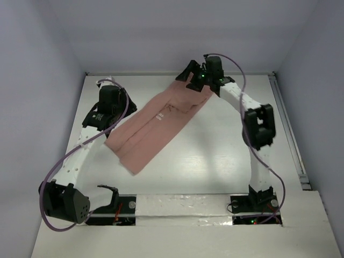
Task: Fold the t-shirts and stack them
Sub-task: Fold the tshirt
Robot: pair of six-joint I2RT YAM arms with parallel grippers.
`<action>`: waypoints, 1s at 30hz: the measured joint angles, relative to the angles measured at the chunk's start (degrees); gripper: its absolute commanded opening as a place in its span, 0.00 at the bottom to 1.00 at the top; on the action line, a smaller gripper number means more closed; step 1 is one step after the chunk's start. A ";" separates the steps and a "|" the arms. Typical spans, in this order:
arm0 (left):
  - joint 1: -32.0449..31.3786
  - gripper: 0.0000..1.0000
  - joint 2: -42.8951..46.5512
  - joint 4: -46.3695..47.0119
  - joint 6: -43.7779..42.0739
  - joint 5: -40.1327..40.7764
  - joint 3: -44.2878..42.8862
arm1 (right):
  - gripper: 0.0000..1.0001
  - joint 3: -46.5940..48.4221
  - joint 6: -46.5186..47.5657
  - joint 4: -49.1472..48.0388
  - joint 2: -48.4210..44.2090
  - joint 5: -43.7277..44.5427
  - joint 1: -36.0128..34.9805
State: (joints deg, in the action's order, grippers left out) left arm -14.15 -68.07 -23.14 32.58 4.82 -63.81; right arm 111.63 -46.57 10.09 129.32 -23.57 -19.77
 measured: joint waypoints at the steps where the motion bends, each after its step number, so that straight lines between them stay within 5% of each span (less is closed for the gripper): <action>1: 0.00 0.44 -0.02 0.02 -0.37 -0.04 -0.35 | 0.18 -4.22 1.03 -1.14 -5.35 -0.13 -0.26; 2: 0.00 0.41 -0.02 -0.04 -0.68 -0.09 -0.70 | 0.00 -8.94 1.77 -3.13 -11.39 -0.13 -0.42; 4: 0.00 0.05 -0.13 -0.09 -1.97 -0.26 -1.66 | 0.00 -20.90 2.67 -8.31 -23.67 0.55 -1.42; 5: 0.00 0.05 -0.26 -0.02 -1.88 -0.31 -2.19 | 0.00 -25.94 2.99 -9.31 -28.59 0.79 -2.43; 9: 0.00 0.00 -1.11 -0.44 -3.93 -0.94 -5.25 | 0.58 -50.36 0.85 -16.68 -42.38 3.23 -12.31; 13: 0.00 0.00 -1.38 -0.17 -4.94 -1.40 -7.80 | 0.60 -63.56 -3.58 -15.56 -36.61 4.37 -20.46; 17: 0.00 0.00 -1.51 0.04 -5.16 -2.05 -8.26 | 0.59 -63.78 -8.83 -16.11 -29.68 4.94 -21.64; 23: 0.00 0.00 -1.51 0.07 -5.11 -3.34 -7.72 | 0.38 -56.70 -13.84 -21.00 -21.38 8.39 -22.84; 24: 0.00 0.00 -1.49 0.15 -5.11 -3.39 -7.30 | 0.22 -55.36 -14.62 -21.66 -19.56 8.46 -23.08; 27: 0.00 0.01 -1.46 -0.07 -5.14 -3.72 -5.95 | 0.03 -52.19 -17.40 -23.74 -15.17 8.68 -23.17; 30: 0.00 0.09 -1.46 -0.81 -5.16 -3.98 -5.51 | 0.00 -52.13 -18.67 -24.13 -14.86 9.35 -22.88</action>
State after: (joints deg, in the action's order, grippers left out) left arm -14.15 -69.54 -23.94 27.42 0.84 -69.32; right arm 59.51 -65.23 -14.04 114.45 -14.22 -42.65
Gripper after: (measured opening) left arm 0.024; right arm 0.018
